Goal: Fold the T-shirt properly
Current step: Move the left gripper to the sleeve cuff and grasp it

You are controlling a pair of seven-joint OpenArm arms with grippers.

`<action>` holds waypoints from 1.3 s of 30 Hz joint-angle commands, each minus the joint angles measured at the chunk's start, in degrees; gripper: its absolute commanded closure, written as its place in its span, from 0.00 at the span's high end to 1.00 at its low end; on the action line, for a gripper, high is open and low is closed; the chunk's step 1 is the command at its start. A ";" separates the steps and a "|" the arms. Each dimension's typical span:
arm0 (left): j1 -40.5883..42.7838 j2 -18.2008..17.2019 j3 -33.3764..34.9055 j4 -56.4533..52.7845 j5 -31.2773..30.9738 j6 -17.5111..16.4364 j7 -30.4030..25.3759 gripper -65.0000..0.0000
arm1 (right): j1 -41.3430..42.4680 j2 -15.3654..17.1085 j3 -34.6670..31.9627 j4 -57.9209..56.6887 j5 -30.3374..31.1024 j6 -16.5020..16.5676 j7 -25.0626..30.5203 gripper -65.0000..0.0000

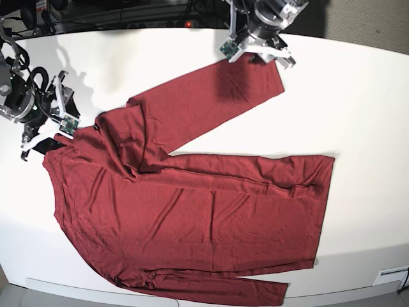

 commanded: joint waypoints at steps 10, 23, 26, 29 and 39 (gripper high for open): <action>0.24 -1.31 -0.46 -2.21 7.37 1.70 4.66 0.41 | 0.50 1.40 0.55 0.85 0.11 -0.42 0.66 0.60; 1.05 -3.85 -0.42 -2.23 9.66 3.04 -1.75 0.41 | 0.50 1.40 0.55 0.85 3.52 -0.42 0.44 0.60; 0.96 -3.85 -0.44 -2.23 12.09 3.02 -4.17 0.41 | 0.50 1.40 0.55 0.85 3.52 -0.42 0.44 0.60; 0.98 -3.87 -0.44 -2.67 14.49 3.02 -5.68 0.41 | 0.50 1.40 0.55 0.85 3.50 -0.42 0.44 0.60; 1.01 -3.85 -0.42 -11.78 19.89 2.99 -9.49 0.41 | 0.50 1.40 0.55 0.85 3.52 -0.42 0.44 0.60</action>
